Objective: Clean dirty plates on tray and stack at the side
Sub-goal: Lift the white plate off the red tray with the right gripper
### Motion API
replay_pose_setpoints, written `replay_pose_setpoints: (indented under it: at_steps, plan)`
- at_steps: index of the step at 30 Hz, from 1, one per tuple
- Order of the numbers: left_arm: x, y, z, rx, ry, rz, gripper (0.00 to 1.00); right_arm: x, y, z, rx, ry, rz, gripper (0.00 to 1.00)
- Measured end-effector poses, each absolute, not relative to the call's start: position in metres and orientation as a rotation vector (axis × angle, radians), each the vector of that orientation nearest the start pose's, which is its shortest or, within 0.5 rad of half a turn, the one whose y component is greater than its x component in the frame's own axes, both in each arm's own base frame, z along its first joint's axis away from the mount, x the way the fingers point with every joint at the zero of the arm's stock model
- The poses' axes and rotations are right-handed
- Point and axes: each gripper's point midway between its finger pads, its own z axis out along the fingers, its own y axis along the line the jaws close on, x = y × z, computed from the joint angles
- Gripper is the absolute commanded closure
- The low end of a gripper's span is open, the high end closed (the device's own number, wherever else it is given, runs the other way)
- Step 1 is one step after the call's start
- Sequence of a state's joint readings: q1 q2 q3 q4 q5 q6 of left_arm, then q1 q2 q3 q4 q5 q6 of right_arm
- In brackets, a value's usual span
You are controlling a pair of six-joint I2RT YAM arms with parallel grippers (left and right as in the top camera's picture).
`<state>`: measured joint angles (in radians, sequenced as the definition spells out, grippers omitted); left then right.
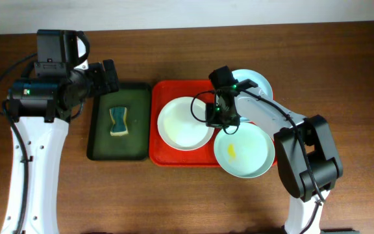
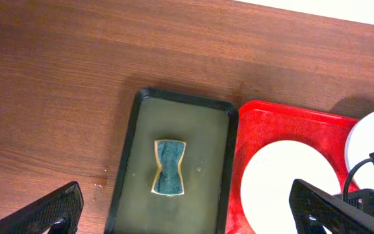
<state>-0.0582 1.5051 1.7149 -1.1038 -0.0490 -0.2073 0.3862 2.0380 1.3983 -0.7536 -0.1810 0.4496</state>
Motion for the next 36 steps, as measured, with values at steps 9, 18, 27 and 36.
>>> replay_pose_setpoints:
  at_steps: [9, 18, 27, 36]
  plan:
    - [0.383, -0.014, 0.295, -0.205, 2.457, -0.055, 0.01, 0.361, 0.172, 0.058, 0.144, 3.138, 0.448, 0.96]
    - [0.383, -0.014, 0.295, -0.205, 2.459, -0.054, 0.01, 0.393, 0.233, 0.12, -0.021, 2.92, 0.587, 0.96]
    - [0.382, -0.014, 0.294, -0.205, 2.462, -0.054, 0.01, 0.391, 0.32, 0.136, -0.211, 2.667, 0.432, 0.96]
    - [0.382, -0.014, 0.294, -0.205, 2.462, -0.054, 0.01, 0.382, 0.349, 0.171, -0.31, 2.299, -0.035, 0.96]
